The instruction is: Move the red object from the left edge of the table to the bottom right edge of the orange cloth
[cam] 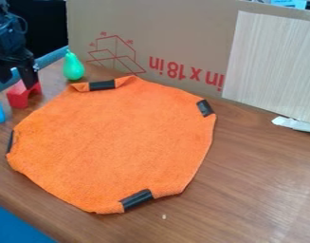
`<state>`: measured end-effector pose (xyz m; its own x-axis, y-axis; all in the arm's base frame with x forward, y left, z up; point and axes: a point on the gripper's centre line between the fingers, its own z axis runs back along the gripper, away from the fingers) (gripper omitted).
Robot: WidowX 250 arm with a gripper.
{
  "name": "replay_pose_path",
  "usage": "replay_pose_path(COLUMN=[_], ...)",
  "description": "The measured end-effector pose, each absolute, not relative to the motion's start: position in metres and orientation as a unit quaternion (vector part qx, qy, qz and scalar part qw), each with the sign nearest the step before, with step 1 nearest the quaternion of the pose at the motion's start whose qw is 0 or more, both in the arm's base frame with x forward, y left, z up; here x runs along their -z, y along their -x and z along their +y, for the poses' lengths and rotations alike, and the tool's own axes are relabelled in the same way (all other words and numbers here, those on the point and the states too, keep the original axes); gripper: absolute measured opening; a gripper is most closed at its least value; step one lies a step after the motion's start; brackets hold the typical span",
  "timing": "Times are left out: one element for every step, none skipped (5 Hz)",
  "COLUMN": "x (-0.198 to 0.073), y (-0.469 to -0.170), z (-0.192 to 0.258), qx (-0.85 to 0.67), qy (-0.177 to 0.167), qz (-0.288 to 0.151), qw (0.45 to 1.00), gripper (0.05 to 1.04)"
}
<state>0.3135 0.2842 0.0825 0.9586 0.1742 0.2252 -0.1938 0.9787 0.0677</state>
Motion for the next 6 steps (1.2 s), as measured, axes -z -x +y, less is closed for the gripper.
replay_pose_path(x=[-0.078, -0.070, -0.063, -0.064, -0.063, -0.063], y=[-0.318, -0.320, -0.318, -0.319, -0.319, -0.320], z=[0.283, 0.283, 0.286, 0.287, 0.285, 0.281], qx=[-0.090, -0.090, -0.093, -0.098, -0.094, -0.085], qy=[-0.055, -0.060, -0.064, -0.069, -0.062, -0.052], qz=[-0.107, -0.098, -0.091, -0.095, -0.092, -0.090], qw=[0.989, 0.989, 0.989, 0.988, 0.989, 0.991], gripper=[1.001, 1.000, 1.000, 0.972, 0.695, 0.550])
